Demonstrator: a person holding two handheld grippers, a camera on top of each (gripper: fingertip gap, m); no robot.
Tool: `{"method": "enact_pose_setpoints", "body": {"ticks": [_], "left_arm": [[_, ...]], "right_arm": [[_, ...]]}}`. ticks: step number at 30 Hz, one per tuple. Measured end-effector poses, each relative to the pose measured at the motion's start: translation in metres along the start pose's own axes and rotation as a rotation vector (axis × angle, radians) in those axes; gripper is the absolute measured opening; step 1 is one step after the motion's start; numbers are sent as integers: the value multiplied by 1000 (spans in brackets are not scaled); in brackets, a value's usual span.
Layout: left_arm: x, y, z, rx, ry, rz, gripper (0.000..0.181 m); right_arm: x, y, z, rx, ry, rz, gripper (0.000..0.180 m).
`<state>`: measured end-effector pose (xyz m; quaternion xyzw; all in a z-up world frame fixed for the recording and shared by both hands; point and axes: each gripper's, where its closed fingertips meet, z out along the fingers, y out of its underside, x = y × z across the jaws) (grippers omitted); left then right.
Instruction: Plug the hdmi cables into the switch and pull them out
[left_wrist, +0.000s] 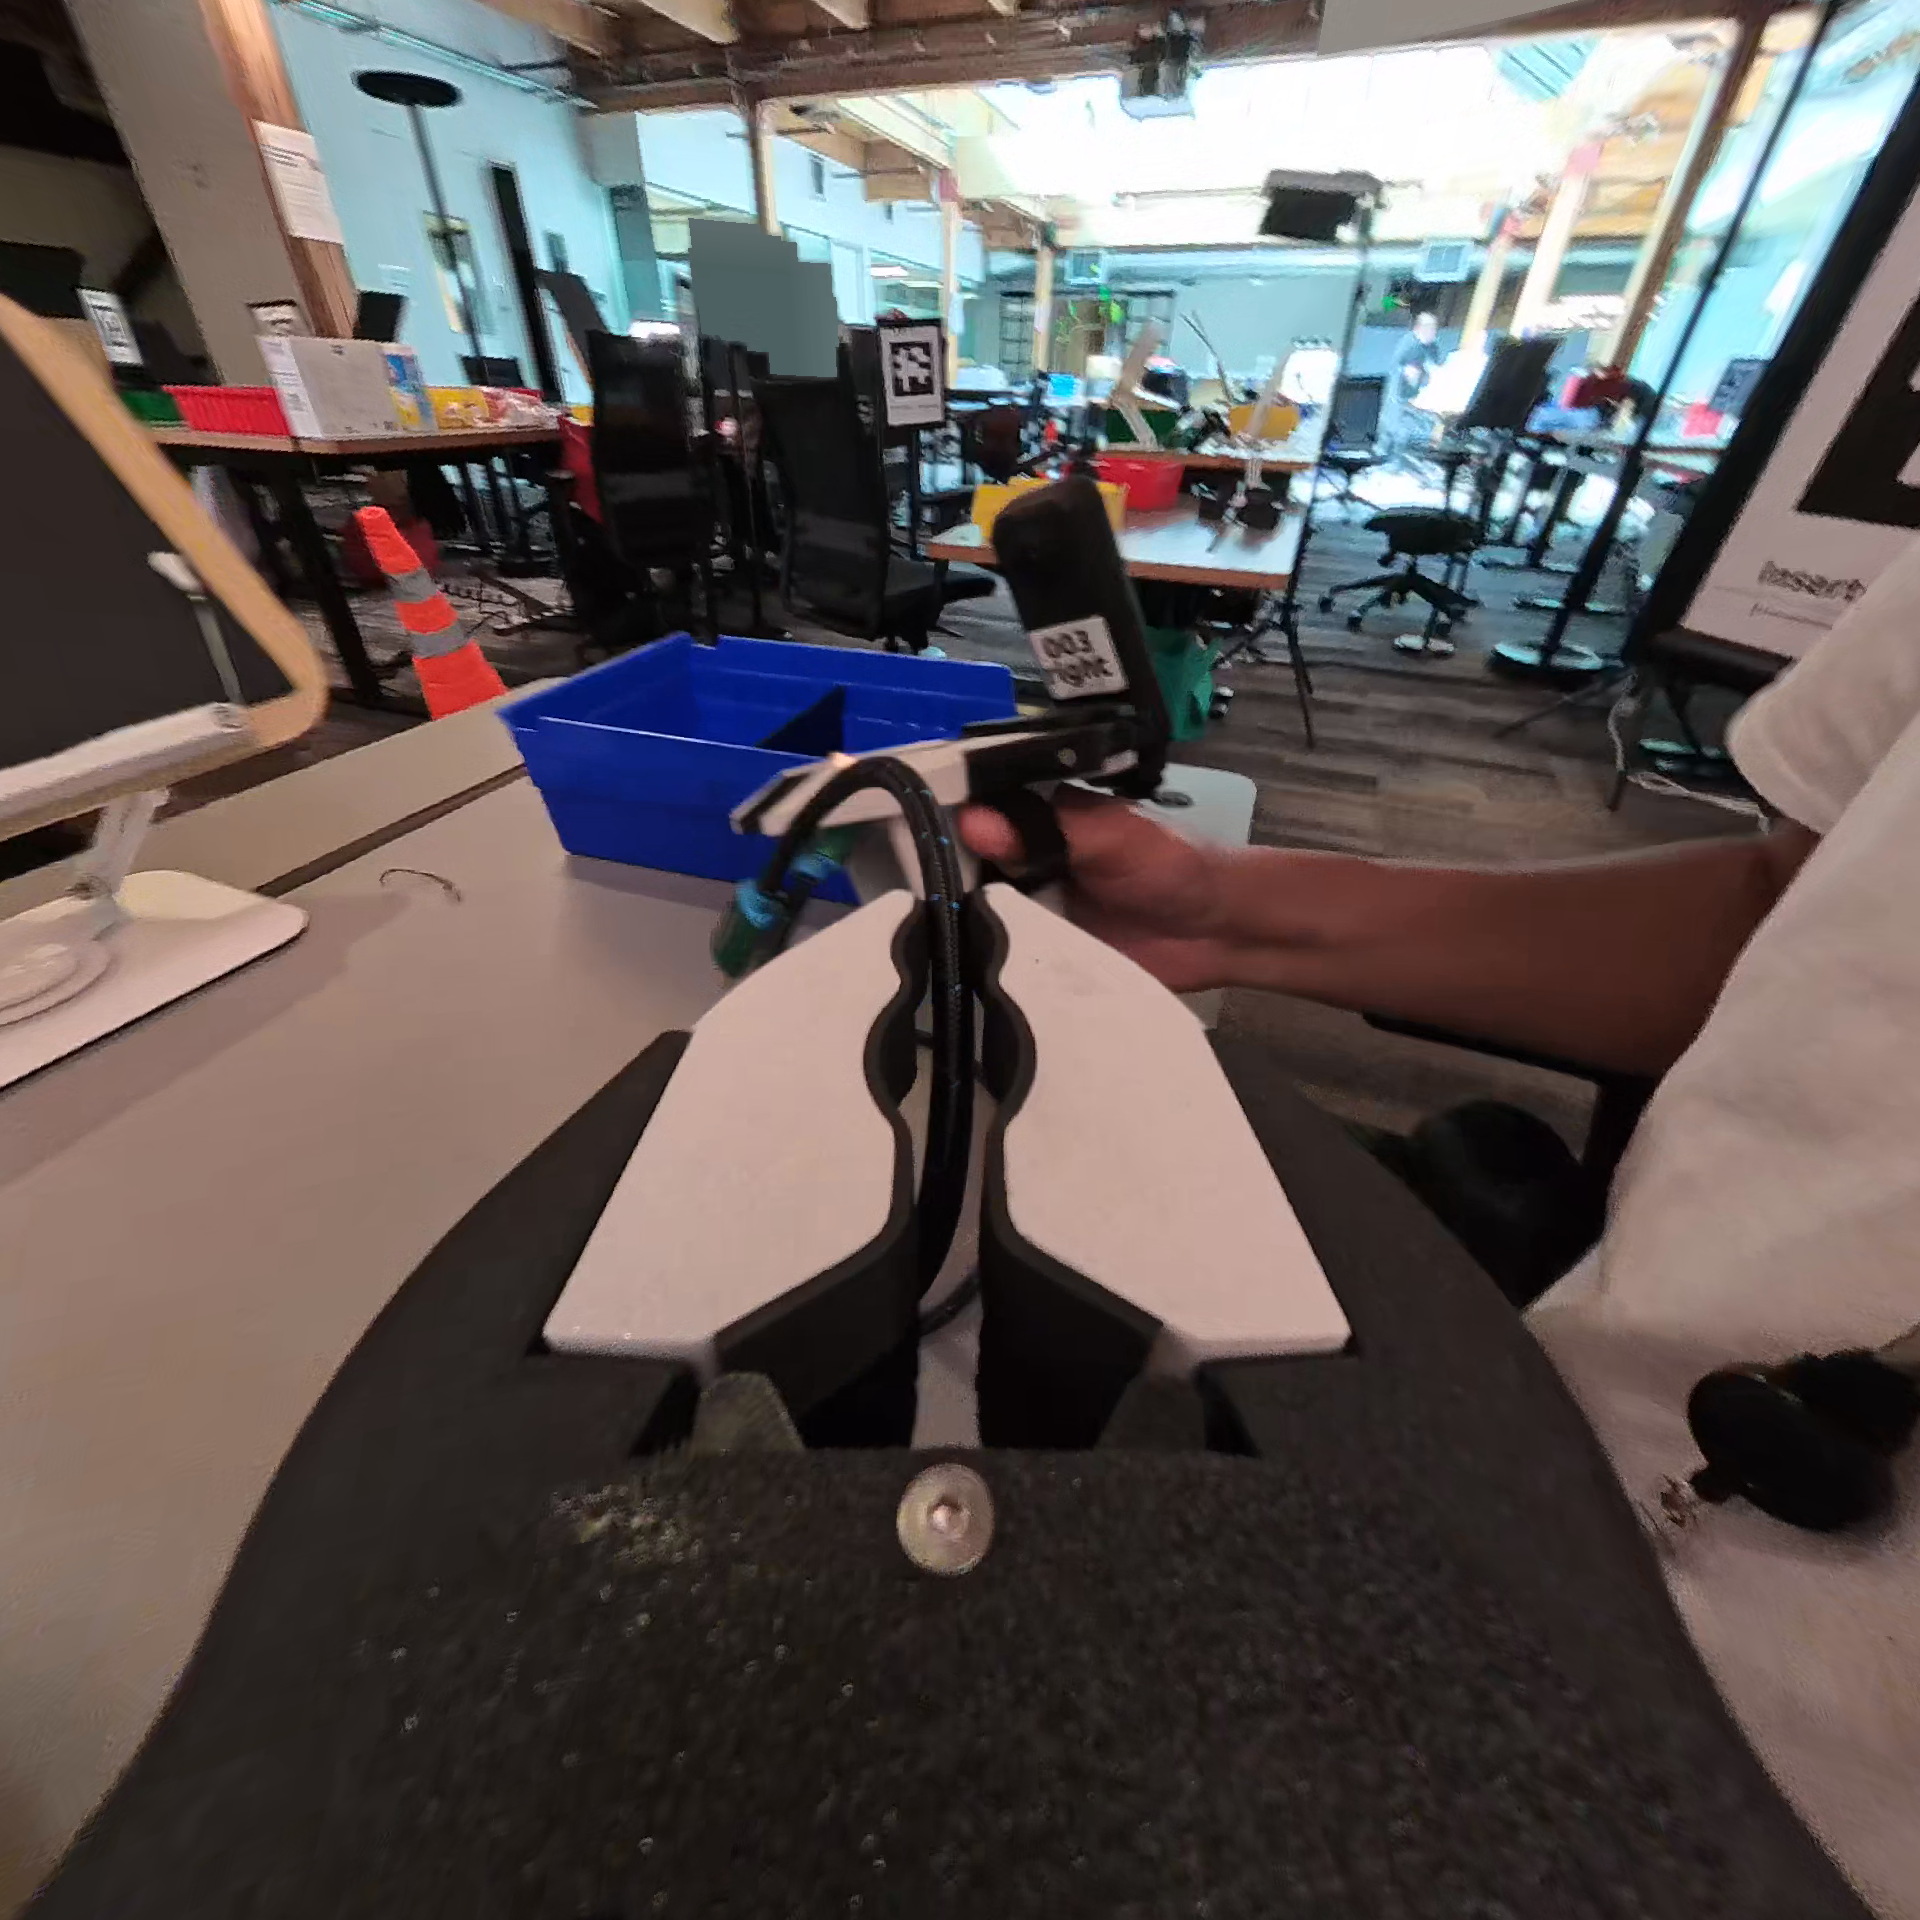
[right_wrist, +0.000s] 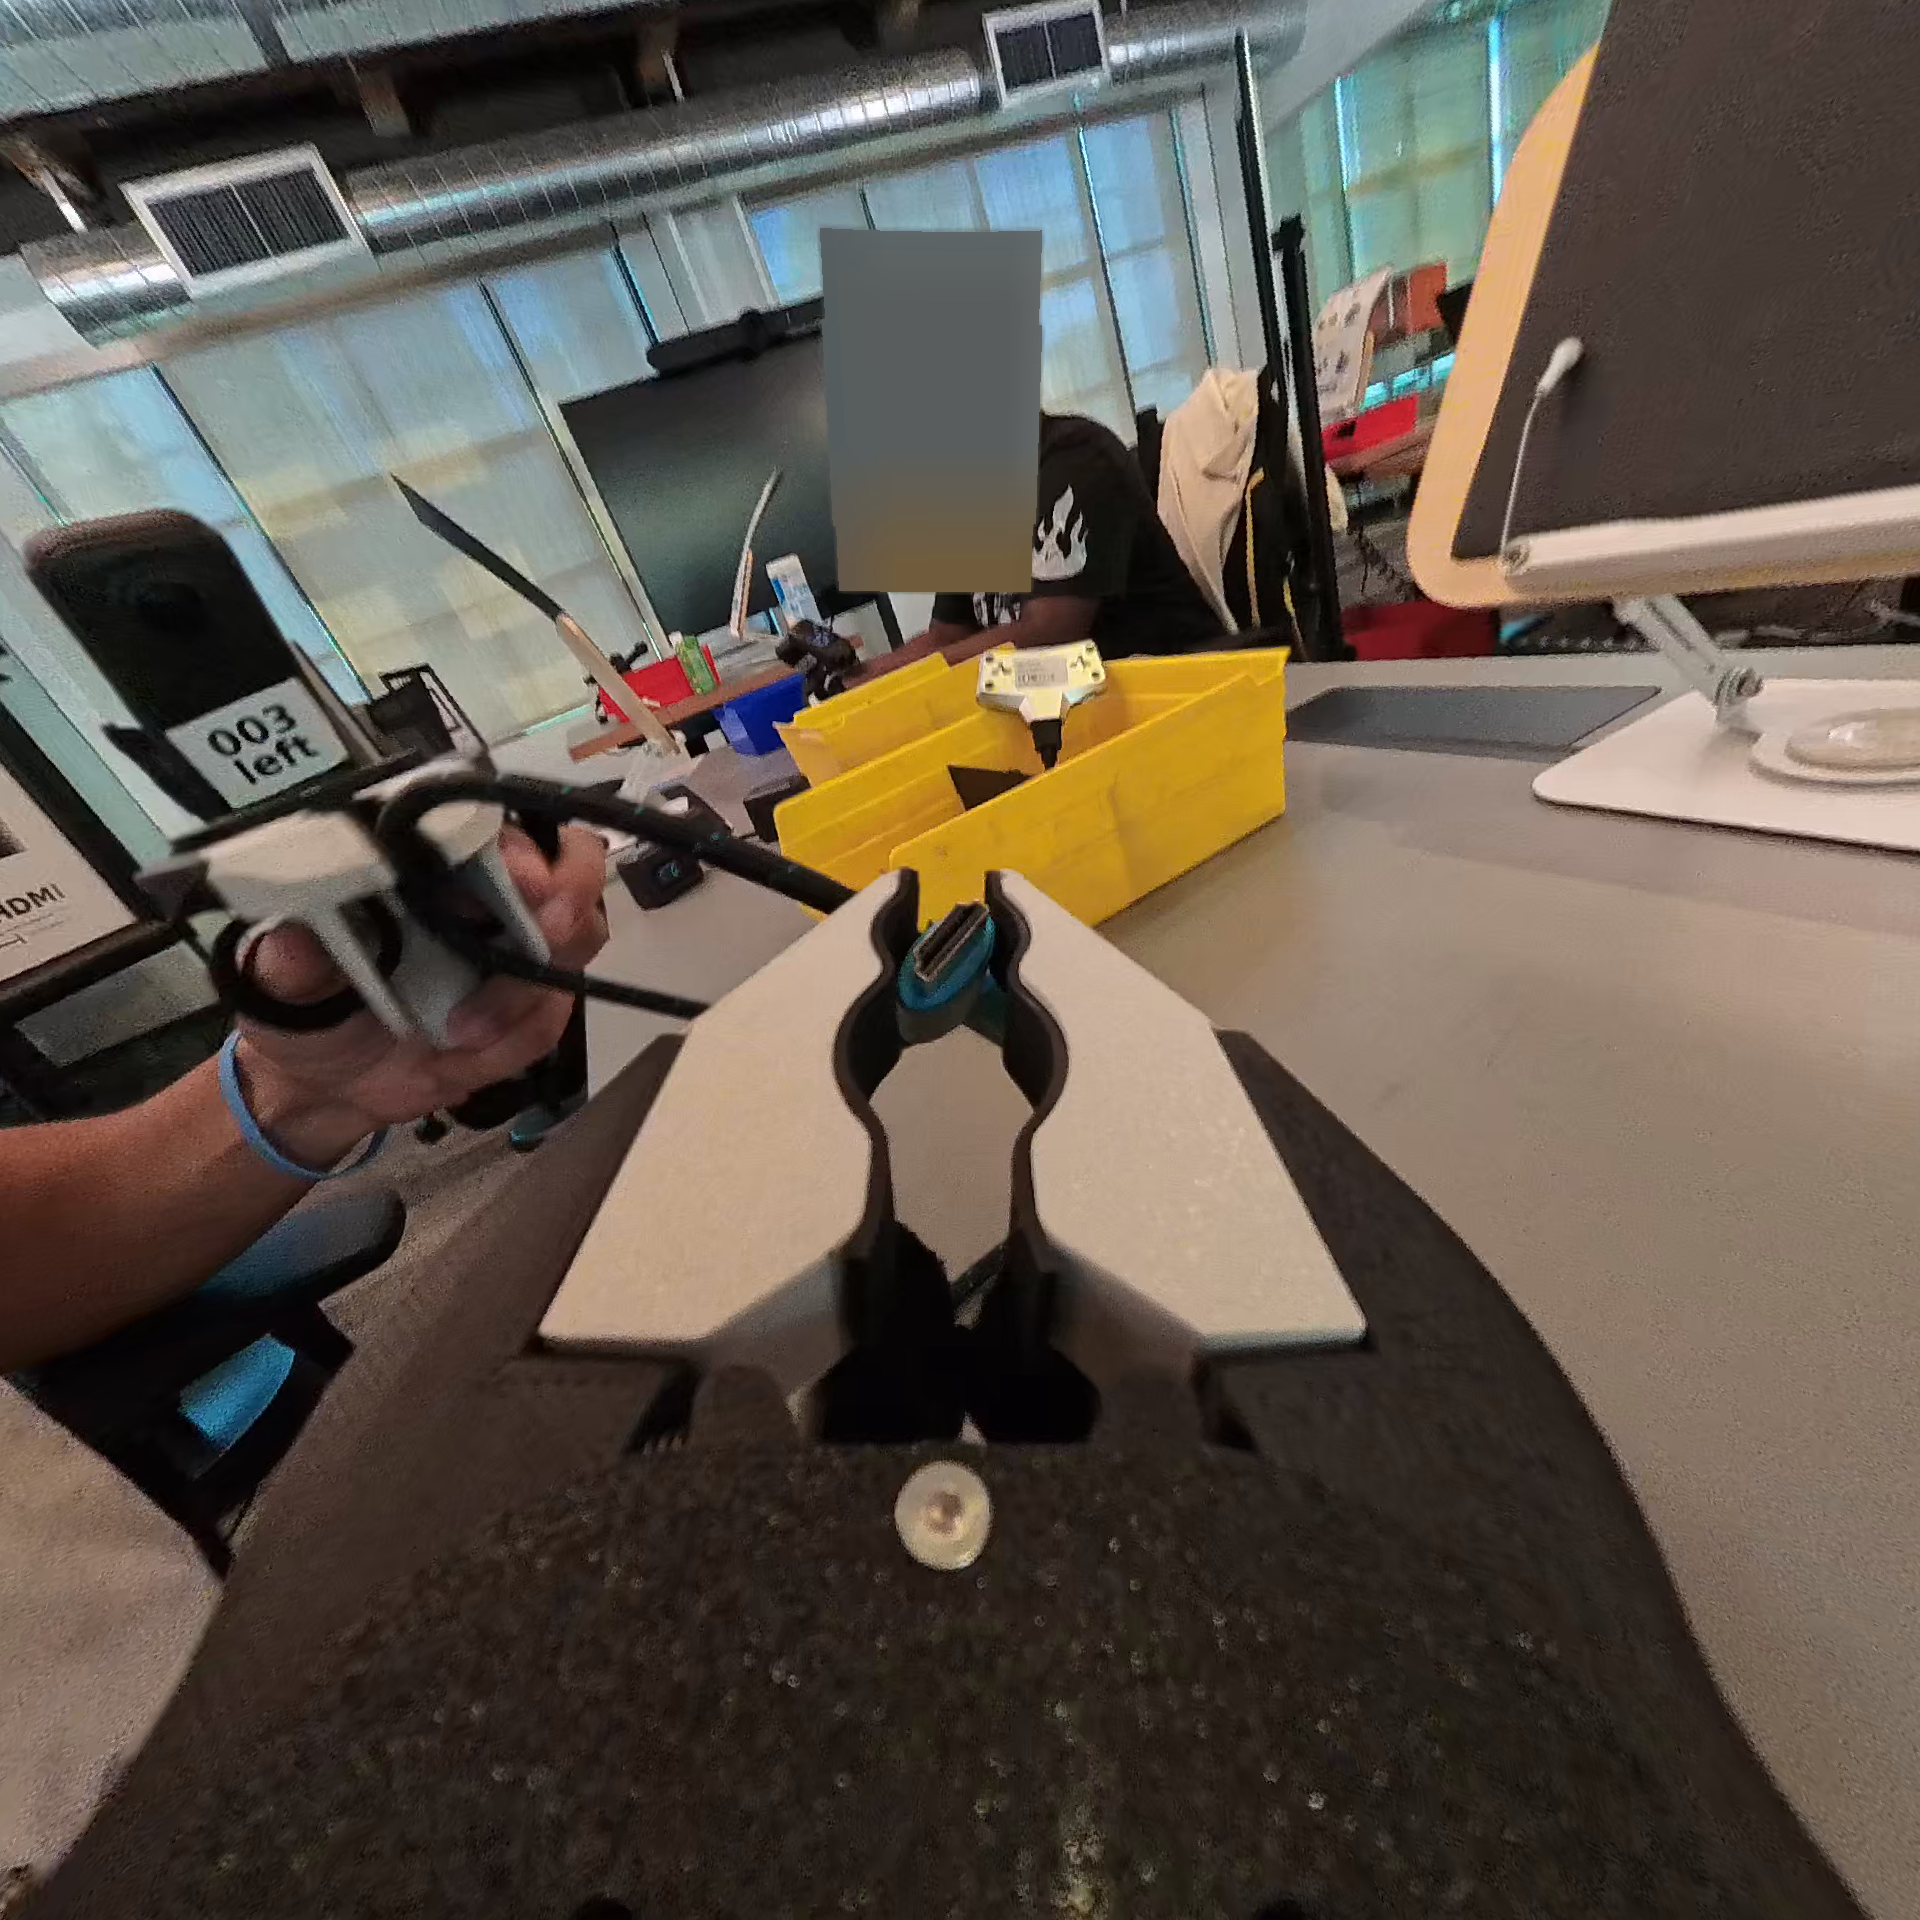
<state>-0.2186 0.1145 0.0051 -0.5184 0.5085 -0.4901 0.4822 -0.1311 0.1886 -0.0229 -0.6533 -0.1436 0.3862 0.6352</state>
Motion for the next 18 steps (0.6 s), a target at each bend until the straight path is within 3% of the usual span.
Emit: {"method": "enact_pose_setpoints", "body": {"ticks": [2, 6, 9, 12, 18], "left_arm": [[16, 14, 7, -61, 77, -20, 11], [18, 22, 2, -88, 206, -218, 40], [-16, 39, 2, -171, 90, -259, 34], [-32, 71, 20, -266, 64, -343, 42], [-29, 79, 68, -124, 175, -593, 42]], "right_arm": [[3, -4, -4, 52, -19, -9, 11], [6, -3, -12, 82, -78, 33, 9], [-1, -5, -14, 114, -151, 101, 8], [-9, -8, -9, 147, -214, 185, 7], [-27, -23, 8, 264, -329, 336, 8]]}}
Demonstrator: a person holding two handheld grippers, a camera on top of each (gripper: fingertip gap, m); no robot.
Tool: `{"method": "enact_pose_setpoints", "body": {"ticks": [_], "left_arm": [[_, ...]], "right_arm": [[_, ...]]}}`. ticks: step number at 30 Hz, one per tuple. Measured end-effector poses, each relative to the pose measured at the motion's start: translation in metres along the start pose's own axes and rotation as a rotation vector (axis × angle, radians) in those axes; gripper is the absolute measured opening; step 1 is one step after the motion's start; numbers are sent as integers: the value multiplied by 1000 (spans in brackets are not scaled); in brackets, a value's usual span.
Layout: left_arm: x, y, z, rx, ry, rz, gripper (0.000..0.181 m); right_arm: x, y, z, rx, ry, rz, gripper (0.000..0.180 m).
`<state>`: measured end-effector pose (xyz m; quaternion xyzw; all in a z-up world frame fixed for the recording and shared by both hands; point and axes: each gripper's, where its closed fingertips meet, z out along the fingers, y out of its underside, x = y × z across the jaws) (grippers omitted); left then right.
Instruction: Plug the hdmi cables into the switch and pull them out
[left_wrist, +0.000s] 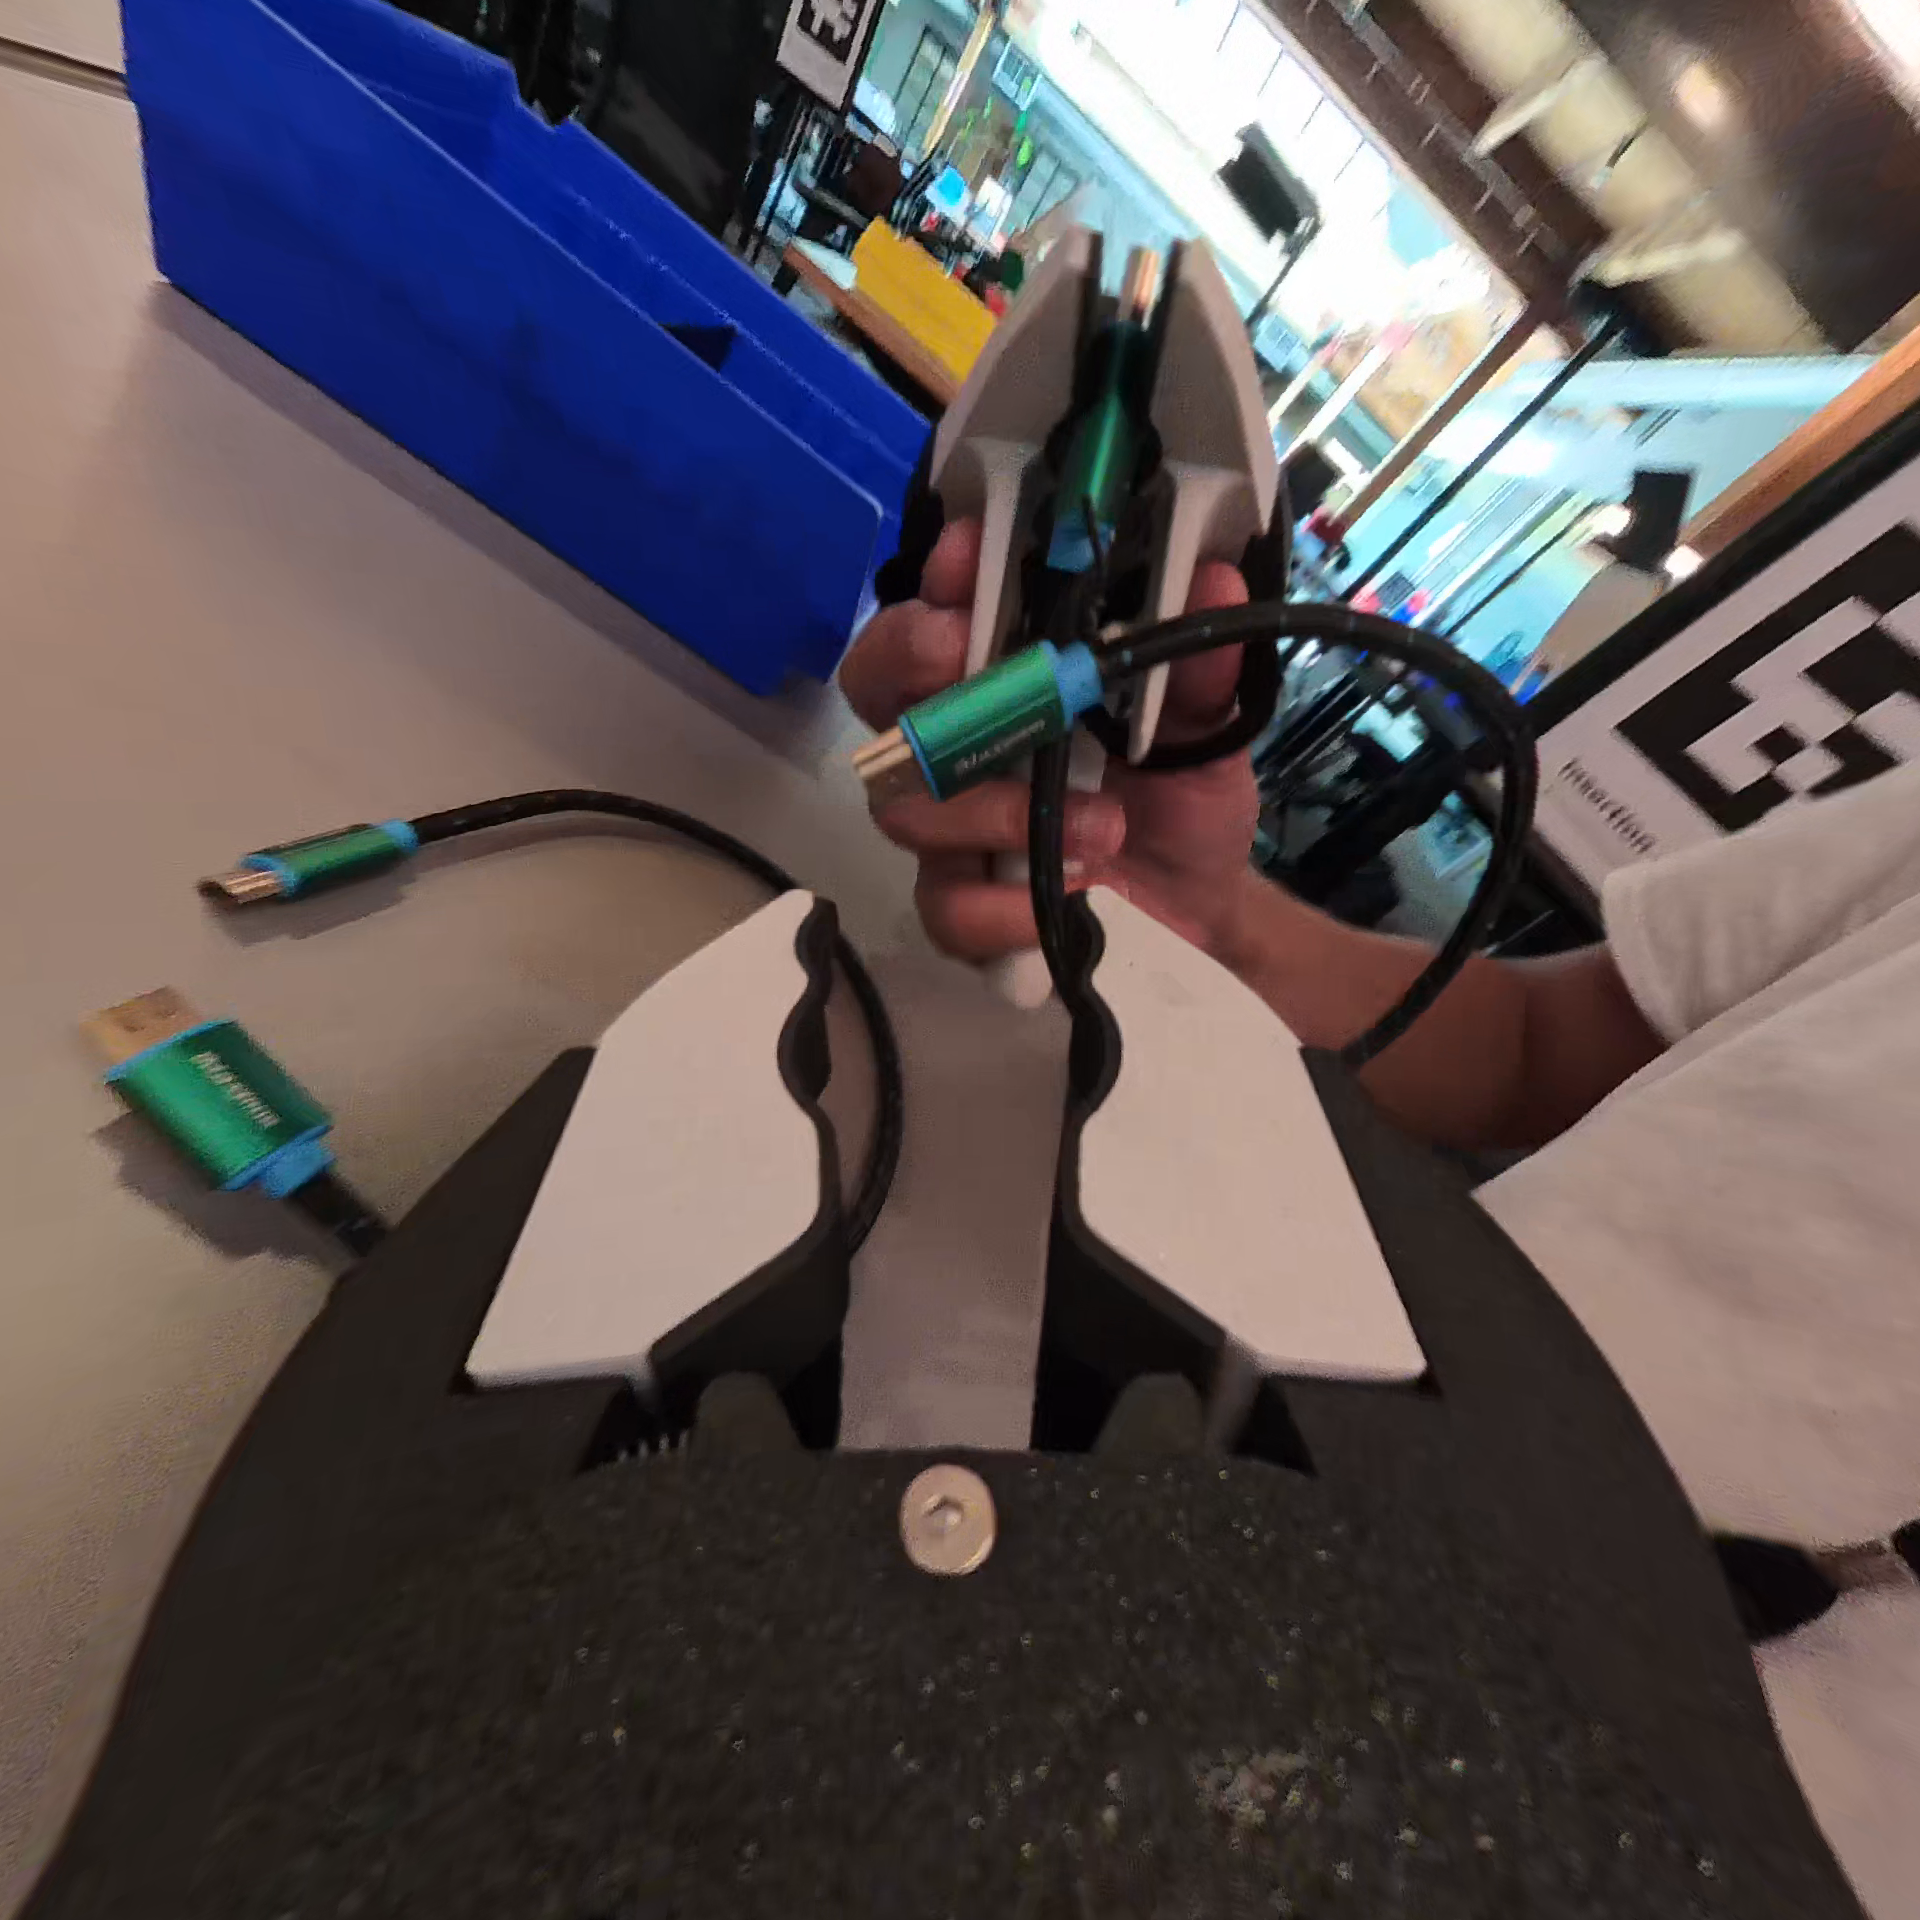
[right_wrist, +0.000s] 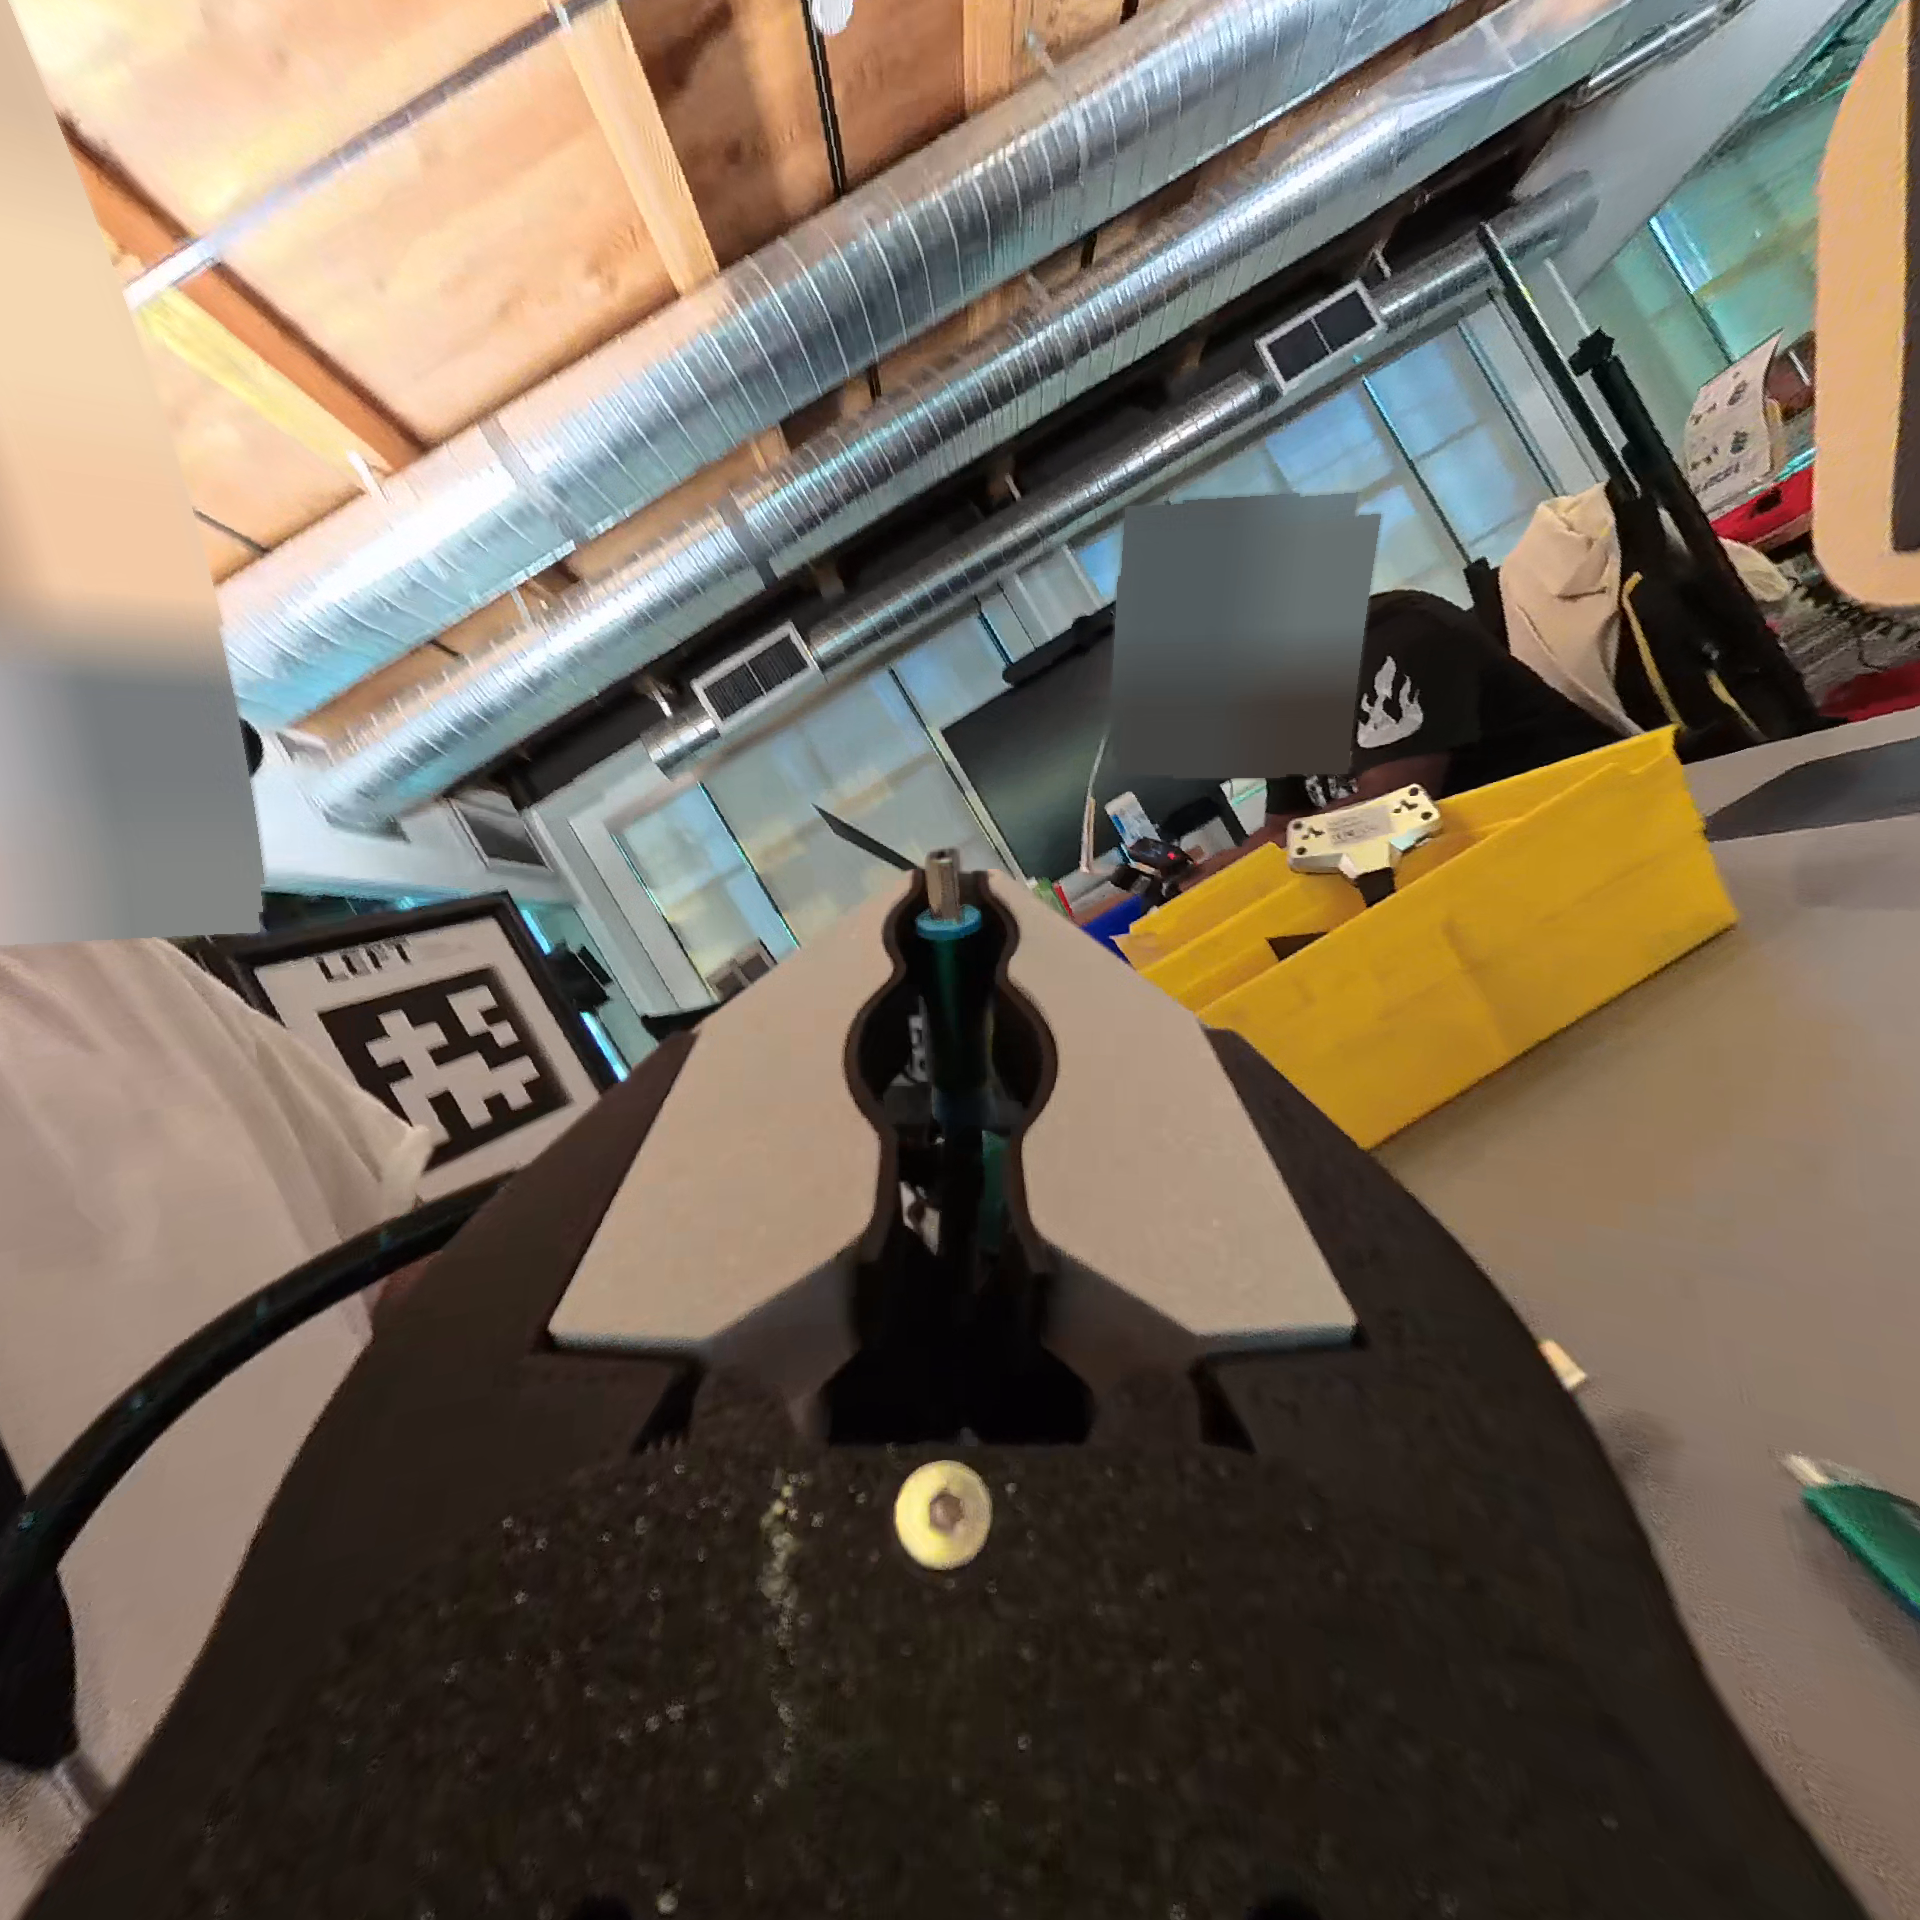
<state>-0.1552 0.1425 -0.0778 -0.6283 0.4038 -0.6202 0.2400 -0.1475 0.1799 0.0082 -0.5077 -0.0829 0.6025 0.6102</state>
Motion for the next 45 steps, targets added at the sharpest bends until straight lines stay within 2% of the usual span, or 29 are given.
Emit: {"method": "enact_pose_setpoints", "body": {"ticks": [2, 5, 6, 9, 11, 12, 15, 18, 23, 26, 28, 34, 36, 39, 41, 42, 44, 45], "left_arm": [[5, -1, 7, 42, 52, -46, 42], [-2, 4, 10, 53, 19, -69, 45], [-4, 6, 9, 55, 16, -78, 38], [-7, 5, 2, 79, 50, -150, 31], [-11, -1, -8, 110, 64, -167, 8], [-14, -2, -12, 95, 51, -148, 7], [-21, 1, -21, 44, -32, -40, 6], [-33, 4, -30, 2, -159, 83, 6], [-49, -1, -51, -103, -468, 565, 6], [-39, -12, -57, -104, -562, 835, 6], [-29, -14, -54, -97, -562, 936, 6], [-10, -8, -42, -94, -499, 1033, 6], [-3, -5, -39, -94, -460, 1057, 7], [3, -1, -35, -94, -421, 1069, 7], [4, 1, -32, -95, -402, 1064, 6], [5, 2, -31, -98, -392, 1062, 6], [3, 5, -28, -116, -385, 1054, 6], [2, 6, -27, -124, -389, 1049, 6]], "right_arm": [[4, 5, 4, 31, 15, 35, 7], [9, 15, 6, 71, 76, 33, 7], [9, 18, 6, 70, 86, 17, 7], [8, 22, 5, 20, 109, -51, 8], [15, 19, 0, -13, 157, -84, 6], [24, 21, -5, -57, 204, -101, 5], [36, 33, -19, -212, 241, -125, 12], [40, 23, -35, -271, 306, -177, 22], [26, 12, -43, -464, 347, -321, 22], [12, 29, -35, -597, 269, -267, 29], [11, 35, -29, -623, 239, -232, 33], [-4, 36, -17, -533, -50, 255, 35], [6, 33, -20, -486, -60, 422, 34], [15, 64, -34, -641, -23, 439, 34], [-8, 69, -33, -662, -155, 553, 34], [-12, 70, -31, -670, -184, 592, 30], [-9, 73, -29, -665, -171, 598, 5], [-7, 73, -28, -658, -167, 599, 0]]}}
